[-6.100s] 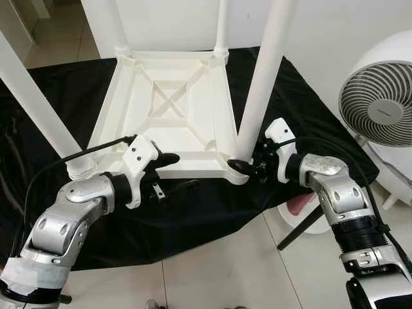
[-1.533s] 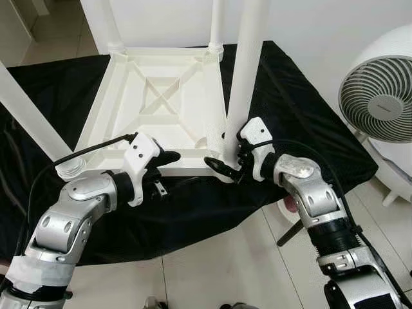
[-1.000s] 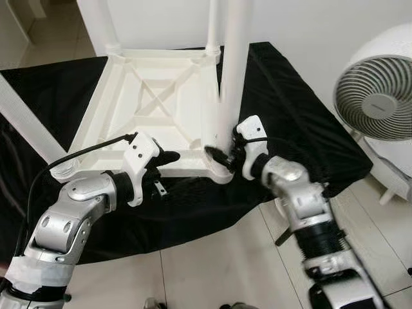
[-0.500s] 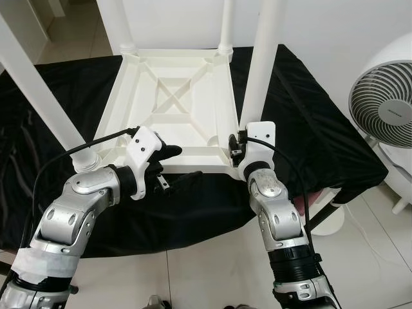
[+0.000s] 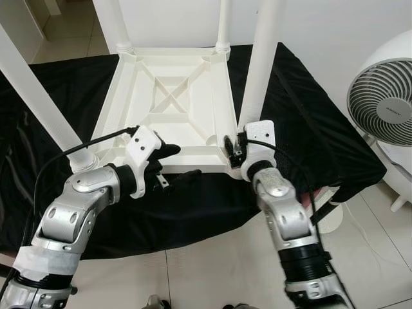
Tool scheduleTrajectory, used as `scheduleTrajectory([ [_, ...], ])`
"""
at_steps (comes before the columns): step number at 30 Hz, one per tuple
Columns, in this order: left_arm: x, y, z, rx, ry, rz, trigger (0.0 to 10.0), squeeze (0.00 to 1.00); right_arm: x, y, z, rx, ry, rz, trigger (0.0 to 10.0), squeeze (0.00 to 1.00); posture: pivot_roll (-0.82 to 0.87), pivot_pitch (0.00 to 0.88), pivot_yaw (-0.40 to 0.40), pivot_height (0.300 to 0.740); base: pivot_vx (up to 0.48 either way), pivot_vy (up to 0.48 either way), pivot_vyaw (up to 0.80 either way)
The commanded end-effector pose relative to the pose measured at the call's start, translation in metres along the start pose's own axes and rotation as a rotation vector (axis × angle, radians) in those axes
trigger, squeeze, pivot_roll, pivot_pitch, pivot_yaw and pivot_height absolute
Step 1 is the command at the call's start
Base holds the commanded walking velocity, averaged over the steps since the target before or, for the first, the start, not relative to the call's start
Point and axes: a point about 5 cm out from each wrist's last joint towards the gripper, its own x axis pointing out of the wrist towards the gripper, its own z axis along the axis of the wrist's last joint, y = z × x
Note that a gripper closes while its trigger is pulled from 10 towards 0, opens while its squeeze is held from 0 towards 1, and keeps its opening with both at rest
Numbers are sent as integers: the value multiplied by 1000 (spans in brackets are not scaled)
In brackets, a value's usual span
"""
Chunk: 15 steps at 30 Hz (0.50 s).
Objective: Building children table
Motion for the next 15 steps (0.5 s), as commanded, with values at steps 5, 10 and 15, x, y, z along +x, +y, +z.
scheduleTrajectory([
  [5,-3,3,1,12,-1,54,10000,0,3,6,9,-11,-34,345,10000,0,-58,124,42,740,0,0,0],
  [10,-4,3,1,11,-2,53,10000,0,4,2,11,-22,-22,503,10000,0,-52,126,42,740,0,0,0],
  [15,-6,2,1,10,0,57,10000,0,7,-1,5,-55,18,576,10000,0,-41,128,42,740,0,0,0],
])
